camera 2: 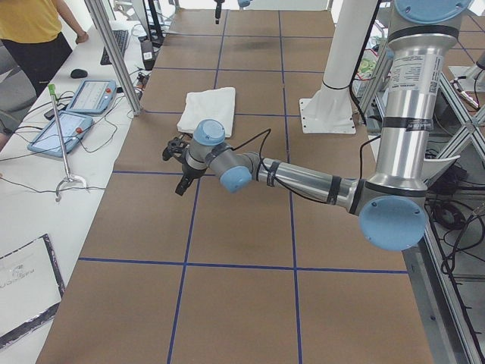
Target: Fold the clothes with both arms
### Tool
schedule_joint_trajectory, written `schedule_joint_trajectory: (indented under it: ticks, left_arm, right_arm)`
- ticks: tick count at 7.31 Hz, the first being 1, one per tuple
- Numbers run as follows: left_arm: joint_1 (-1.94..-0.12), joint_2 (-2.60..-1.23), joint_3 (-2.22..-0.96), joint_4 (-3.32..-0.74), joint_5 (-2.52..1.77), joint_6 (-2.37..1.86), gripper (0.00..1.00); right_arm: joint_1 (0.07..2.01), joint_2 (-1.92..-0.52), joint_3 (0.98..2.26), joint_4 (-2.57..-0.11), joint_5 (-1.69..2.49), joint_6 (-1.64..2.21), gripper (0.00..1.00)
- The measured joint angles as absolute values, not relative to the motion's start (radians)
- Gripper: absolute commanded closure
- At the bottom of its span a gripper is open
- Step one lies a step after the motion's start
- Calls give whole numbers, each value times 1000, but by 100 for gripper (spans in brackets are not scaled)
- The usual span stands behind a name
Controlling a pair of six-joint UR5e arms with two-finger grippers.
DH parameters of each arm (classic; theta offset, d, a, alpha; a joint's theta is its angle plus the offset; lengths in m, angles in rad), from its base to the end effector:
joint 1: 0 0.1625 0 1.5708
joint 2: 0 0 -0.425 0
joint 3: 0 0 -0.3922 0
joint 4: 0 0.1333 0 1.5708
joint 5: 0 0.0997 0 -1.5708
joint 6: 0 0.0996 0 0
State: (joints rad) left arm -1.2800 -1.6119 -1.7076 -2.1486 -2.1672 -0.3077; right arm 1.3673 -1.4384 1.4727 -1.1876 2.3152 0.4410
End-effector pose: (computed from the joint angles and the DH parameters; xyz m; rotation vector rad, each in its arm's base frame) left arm 0.0786 -0.5324 0.5093 0.5327 0.7580 0.2096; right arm -0.0505 -0.5705 0.5969 0.1451 -0.8209 0.0682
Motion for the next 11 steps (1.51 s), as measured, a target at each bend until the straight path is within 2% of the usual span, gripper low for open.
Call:
schedule_joint_trajectory:
  ticks: [2, 5, 11]
  left_arm:
    - [-1408, -1572, -1708, -2028, -2249, -88, 0]
    - [-1488, -1555, -1709, -1921, -2327, -15, 0]
    - [-1500, -1523, -1718, -1920, -2340, -26, 0]
  right_arm:
    - [1378, -1492, 1546, -1255, 2331, 393, 0]
    - [1423, -1510, 1672, -1500, 2330, 238, 0]
    - [1462, -1560, 1714, -1544, 2339, 190, 0]
